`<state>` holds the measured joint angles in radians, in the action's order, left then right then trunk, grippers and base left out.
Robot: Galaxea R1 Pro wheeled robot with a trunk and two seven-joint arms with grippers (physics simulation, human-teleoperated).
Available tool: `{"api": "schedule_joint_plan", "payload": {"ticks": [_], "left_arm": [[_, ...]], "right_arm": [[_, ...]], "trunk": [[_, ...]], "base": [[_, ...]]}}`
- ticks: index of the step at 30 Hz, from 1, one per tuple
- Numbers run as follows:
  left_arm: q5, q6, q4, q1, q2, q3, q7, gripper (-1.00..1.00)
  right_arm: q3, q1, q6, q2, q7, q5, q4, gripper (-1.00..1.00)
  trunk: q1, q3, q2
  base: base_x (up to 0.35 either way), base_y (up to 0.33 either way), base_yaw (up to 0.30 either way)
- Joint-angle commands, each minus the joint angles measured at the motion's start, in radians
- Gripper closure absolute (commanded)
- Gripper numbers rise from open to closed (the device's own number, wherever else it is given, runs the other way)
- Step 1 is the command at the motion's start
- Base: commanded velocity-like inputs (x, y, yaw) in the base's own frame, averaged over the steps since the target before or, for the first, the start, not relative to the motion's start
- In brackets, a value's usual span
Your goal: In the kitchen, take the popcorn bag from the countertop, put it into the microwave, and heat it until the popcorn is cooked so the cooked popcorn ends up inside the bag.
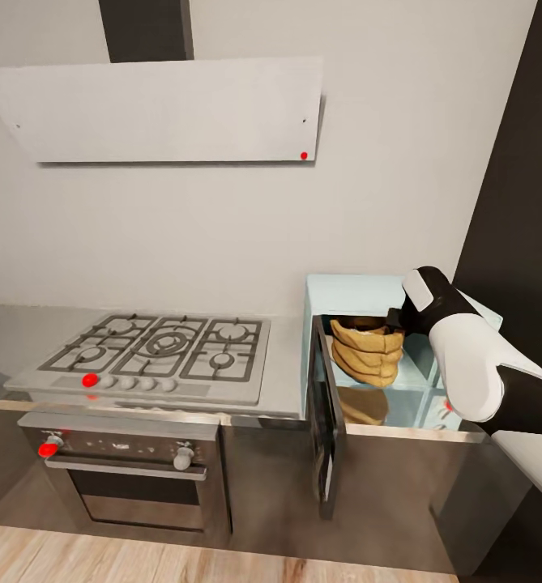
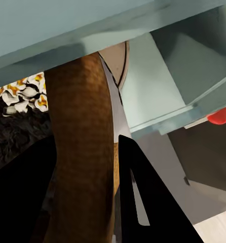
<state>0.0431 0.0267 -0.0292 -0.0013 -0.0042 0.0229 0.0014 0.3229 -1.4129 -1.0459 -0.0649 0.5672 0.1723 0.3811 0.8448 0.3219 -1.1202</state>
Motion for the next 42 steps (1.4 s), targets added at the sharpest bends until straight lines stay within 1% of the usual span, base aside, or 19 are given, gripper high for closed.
{"api": "schedule_joint_plan", "payload": {"ticks": [1, 21, 28, 30, 31, 32, 34, 35, 37, 40, 42], "left_arm": [[0.004, 0.002, 0.0, 0.0, 0.0, 0.002, 0.0, -1.0], [0.005, 0.001, 0.0, 0.0, 0.0, 0.002, 0.0, -1.0], [0.004, 0.007, 0.0, 0.0, 0.0, 0.004, 0.002, -1.0], [0.004, 0.007, 0.0, 0.0, 0.0, 0.003, 0.002, -1.0], [0.004, 0.007, 0.0, 0.0, 0.0, 0.003, 0.002, -1.0], [0.004, 0.007, 0.0, 0.0, 0.0, 0.004, 0.002, -1.0], [0.004, 0.007, 0.0, 0.0, 0.0, 0.004, 0.002, -1.0], [0.004, 0.007, 0.0, 0.0, 0.0, 0.004, 0.002, -1.0], [0.004, 0.007, 0.0, 0.0, 0.0, 0.003, 0.002, -1.0], [0.004, 0.007, 0.0, 0.0, 0.0, 0.003, 0.002, -1.0], [0.004, 0.007, 0.0, 0.0, 0.0, 0.003, 0.002, -1.0]], "right_arm": [[0.002, -0.001, -0.001, 0.0, 0.009, 0.02, 0.032, -1.0], [0.01, -0.001, -0.001, 0.002, 0.0, 0.03, 0.05, -1.0], [0.014, -0.001, -0.001, 0.003, 0.0, 0.034, 0.058, -1.0], [0.011, -0.001, -0.001, 0.002, -0.004, 0.06, 0.099, -1.0], [0.009, -0.001, -0.001, 0.002, -0.005, 0.087, 0.132, -1.0], [0.008, -0.001, -0.001, 0.002, -0.006, 0.132, 0.17, -1.0], [0.008, 0.002, -0.001, -0.003, -0.005, 0.217, 0.208, -1.0], [0.008, 0.005, -0.001, -0.009, -0.004, 0.249, 0.215, -1.0], [0.001, 0.01, -0.001, -0.013, 0.001, 0.269, 0.217, -1.0], [-0.003, 0.021, -0.001, -0.012, 0.003, 0.273, 0.216, -1.0], [-0.004, 0.05, -0.001, -0.008, 0.004, 0.274, 0.22, -1.0]], "trunk": [[0.0, 0.001, -0.001], [0.0, 0.001, -0.001], [0.0, 0.001, -0.001], [0.0, 0.001, -0.001], [0.0, 0.001, -0.001], [0.0, 0.001, -0.001], [0.0, 0.001, -0.001], [0.0, 0.001, -0.001], [0.0, 0.001, -0.001], [0.0, 0.001, -0.001], [0.0, 0.001, -0.001]], "base": [[0.0, 0.0, 0.0], [-0.003, 0.0, 0.0], [-0.297, 0.0, 0.0], [-0.345, 0.0, 0.0], [-0.346, 0.0, 0.0], [-0.346, 0.0, 0.0], [-0.346, 0.0, 0.0], [-0.346, 0.0, 0.0], [-0.34, 0.0, 0.0], [-0.28, 0.0, 0.0], [-0.234, 0.0, 0.0]]}}
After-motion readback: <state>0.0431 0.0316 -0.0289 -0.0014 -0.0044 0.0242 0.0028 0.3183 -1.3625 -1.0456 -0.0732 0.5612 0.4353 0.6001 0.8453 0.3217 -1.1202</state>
